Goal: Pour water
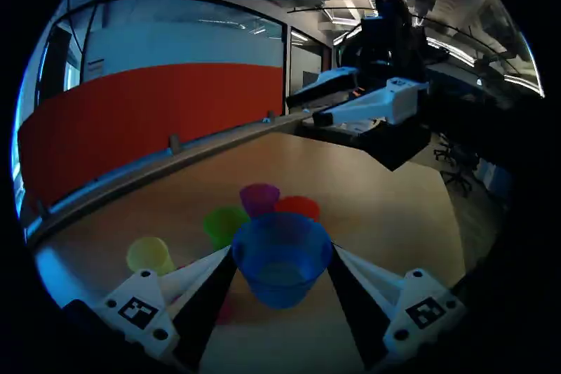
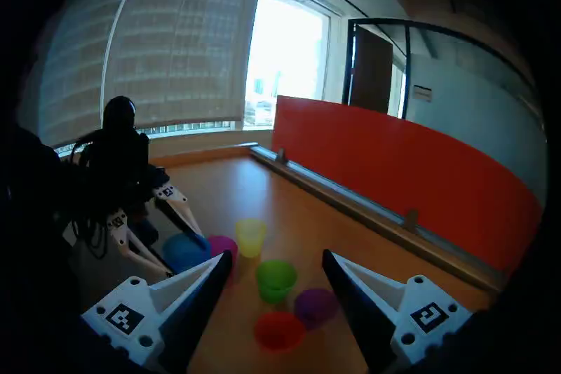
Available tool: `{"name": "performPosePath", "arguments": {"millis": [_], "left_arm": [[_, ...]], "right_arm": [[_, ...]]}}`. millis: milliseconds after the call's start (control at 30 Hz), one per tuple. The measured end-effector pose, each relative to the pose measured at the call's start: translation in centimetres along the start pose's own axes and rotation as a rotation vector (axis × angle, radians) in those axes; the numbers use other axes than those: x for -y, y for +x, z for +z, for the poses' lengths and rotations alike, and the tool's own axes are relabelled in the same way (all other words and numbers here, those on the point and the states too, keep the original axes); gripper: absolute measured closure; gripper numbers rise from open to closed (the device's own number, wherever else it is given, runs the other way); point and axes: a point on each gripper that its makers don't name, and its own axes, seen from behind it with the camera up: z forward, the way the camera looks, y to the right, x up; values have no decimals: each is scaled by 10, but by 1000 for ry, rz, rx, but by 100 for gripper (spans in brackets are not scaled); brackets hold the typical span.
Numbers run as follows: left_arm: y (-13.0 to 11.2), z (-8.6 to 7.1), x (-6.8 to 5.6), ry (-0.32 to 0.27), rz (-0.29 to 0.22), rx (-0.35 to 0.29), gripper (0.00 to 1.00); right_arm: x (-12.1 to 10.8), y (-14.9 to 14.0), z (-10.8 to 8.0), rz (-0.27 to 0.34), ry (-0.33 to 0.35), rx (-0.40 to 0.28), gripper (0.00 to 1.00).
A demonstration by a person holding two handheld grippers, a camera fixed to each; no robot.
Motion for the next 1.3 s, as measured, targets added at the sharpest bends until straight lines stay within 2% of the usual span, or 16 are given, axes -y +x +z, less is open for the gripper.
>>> {"name": "performPosePath", "arguments": {"millis": [367, 867, 1300], "left_arm": [[57, -35, 15, 54, -10, -152, 13], [104, -64, 15, 73, 2, -291, 13], [116, -77, 20, 78, 5, -320, 13]], "right_arm": [[-3, 0, 5, 8, -6, -8, 1], [-10, -3, 18, 19, -13, -1, 0], [-12, -2, 25, 19, -8, 5, 0]]}}
